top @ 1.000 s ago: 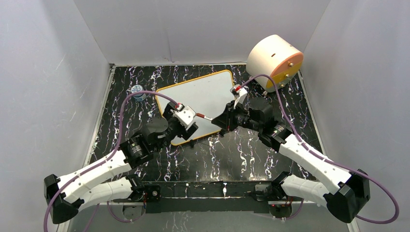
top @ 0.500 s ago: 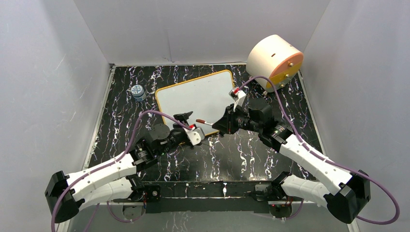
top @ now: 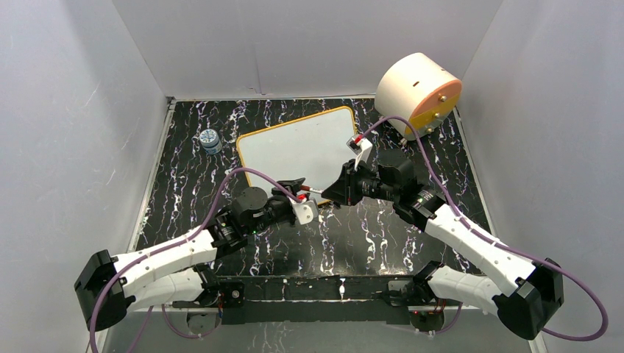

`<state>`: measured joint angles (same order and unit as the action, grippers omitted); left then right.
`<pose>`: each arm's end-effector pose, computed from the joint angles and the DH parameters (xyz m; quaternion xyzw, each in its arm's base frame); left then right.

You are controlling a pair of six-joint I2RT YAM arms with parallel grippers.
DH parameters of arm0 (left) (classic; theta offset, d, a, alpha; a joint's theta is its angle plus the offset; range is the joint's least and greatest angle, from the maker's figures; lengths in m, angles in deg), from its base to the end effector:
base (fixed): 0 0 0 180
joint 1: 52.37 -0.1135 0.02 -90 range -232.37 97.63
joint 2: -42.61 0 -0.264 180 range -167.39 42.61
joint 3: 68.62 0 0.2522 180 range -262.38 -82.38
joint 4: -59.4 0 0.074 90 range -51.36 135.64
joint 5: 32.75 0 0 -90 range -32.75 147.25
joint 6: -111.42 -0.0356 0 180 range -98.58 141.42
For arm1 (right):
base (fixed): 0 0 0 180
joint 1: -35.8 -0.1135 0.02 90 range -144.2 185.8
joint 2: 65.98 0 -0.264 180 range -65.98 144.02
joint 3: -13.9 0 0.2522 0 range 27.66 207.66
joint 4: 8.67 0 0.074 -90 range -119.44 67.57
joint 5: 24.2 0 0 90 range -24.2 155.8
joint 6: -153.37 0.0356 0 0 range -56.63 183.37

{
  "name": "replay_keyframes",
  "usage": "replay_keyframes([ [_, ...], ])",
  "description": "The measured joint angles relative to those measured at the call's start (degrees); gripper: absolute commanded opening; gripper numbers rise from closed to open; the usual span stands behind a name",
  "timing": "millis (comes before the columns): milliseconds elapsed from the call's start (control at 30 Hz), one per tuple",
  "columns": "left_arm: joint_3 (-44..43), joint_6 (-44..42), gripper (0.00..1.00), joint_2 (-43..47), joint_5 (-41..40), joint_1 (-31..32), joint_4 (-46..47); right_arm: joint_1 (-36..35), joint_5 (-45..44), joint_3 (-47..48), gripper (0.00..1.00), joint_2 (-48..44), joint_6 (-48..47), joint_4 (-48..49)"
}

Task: Write a sentence on the whiteboard
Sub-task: Open the whiteboard marker at the center of the board.

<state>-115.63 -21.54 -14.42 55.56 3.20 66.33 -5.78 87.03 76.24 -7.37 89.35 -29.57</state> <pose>0.1332 -0.1925 0.2852 0.5434 0.4813 -0.0649 0.6847 0.1684 0.1666 0.3236 -0.2157 0.7688 0.4476 0.4025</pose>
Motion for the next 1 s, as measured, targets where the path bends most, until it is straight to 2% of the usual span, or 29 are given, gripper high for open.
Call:
replay_keyframes([
  [267, 0.0, -0.6, 0.28, -0.9, 0.7, 0.0, 0.8, 0.0, 1.5, 0.1, 0.0, 0.9, 1.4, 0.7],
  [400, 0.0, -1.0, 0.15, -0.9, 0.9, 0.0, 0.7, 0.0, 1.9, 0.1, 0.0, 0.9, 2.0, 1.2],
  [500, 0.1, -2.3, 0.01, -1.0, 1.2, 0.0, -0.4, 0.1, 1.9, 0.2, 0.0, 0.9, 2.4, 1.4],
  [533, 0.3, -2.7, 0.0, -1.1, 1.4, 0.2, -0.7, 0.2, 1.8, 0.3, 0.0, 0.9, 2.5, 1.5],
  [933, 0.3, -5.5, 0.0, -1.0, 1.5, 0.5, -0.8, 0.3, 1.9, 1.7, 0.0, 0.9, 1.3, -0.7],
  [1000, 0.3, -5.9, 0.0, -1.0, 1.6, 0.5, -0.8, 0.3, 1.9, 2.4, 0.07, 1.2, 0.8, -1.5],
])
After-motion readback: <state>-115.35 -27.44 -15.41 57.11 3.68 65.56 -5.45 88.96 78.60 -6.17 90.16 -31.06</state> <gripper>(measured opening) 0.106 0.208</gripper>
